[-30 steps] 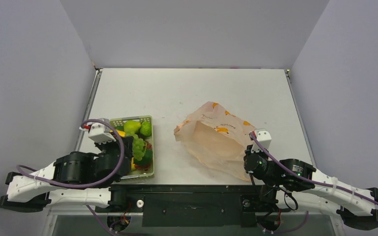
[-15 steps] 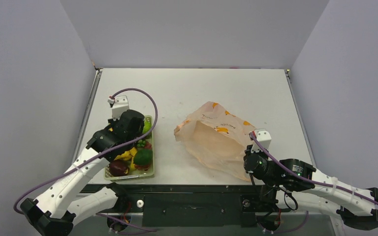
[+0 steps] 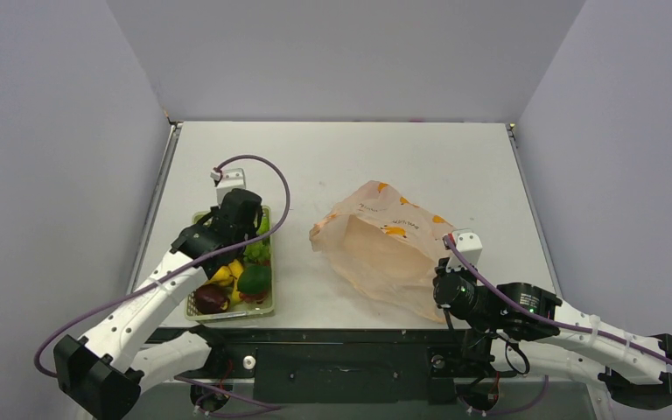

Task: Take the fake fruits out of the plastic bag

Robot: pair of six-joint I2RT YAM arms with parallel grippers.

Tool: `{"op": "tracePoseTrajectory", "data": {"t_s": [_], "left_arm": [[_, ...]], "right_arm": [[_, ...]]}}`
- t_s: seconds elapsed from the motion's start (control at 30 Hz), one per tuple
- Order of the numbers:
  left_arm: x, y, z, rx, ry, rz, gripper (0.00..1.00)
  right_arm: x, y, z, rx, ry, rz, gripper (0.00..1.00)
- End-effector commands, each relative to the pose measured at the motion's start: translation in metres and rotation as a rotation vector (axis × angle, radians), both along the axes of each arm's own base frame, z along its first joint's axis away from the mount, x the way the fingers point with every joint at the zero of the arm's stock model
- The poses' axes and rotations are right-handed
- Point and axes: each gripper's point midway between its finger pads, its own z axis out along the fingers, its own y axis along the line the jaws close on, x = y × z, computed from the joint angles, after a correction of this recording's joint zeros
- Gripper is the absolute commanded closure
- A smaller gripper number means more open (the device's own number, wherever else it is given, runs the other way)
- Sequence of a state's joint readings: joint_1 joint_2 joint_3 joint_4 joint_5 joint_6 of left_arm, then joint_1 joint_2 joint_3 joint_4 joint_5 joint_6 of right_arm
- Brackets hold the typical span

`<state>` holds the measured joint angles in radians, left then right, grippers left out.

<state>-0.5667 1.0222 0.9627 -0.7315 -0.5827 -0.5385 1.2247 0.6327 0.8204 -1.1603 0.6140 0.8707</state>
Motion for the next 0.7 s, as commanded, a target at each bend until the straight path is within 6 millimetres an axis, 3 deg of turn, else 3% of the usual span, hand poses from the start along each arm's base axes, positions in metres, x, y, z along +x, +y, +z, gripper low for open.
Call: {"op": "tracePoseTrajectory", "data": {"t_s": [0.0, 0.13, 0.23, 0.37, 0.53, 0.67], "left_arm": [[0.01, -0.004, -0.01, -0.037, 0.008, 0.027, 1.0], [0.008, 0.01, -0.014, -0.01, 0.025, 0.112, 0.97], [0.003, 0.013, -0.013, -0.03, 0.018, 0.126, 0.73], [-0.007, 0.022, -0.006, -0.069, -0.028, 0.156, 0.54], [-0.023, 0.03, 0.013, -0.146, -0.085, 0.184, 0.49], [-0.032, 0.012, 0.038, -0.316, -0.159, 0.105, 0.47]], "right_arm": [[0.005, 0.002, 0.011, 0.033, -0.032, -0.01, 1.0], [0.005, 0.002, 0.011, 0.037, -0.034, -0.01, 1.0], [0.004, 0.003, 0.011, 0.036, -0.032, -0.009, 1.0], [0.004, 0.003, 0.011, 0.034, -0.031, -0.008, 1.0], [0.004, 0.003, 0.011, 0.036, -0.031, -0.007, 1.0], [0.004, 0.003, 0.011, 0.036, -0.03, -0.005, 1.0]]}}
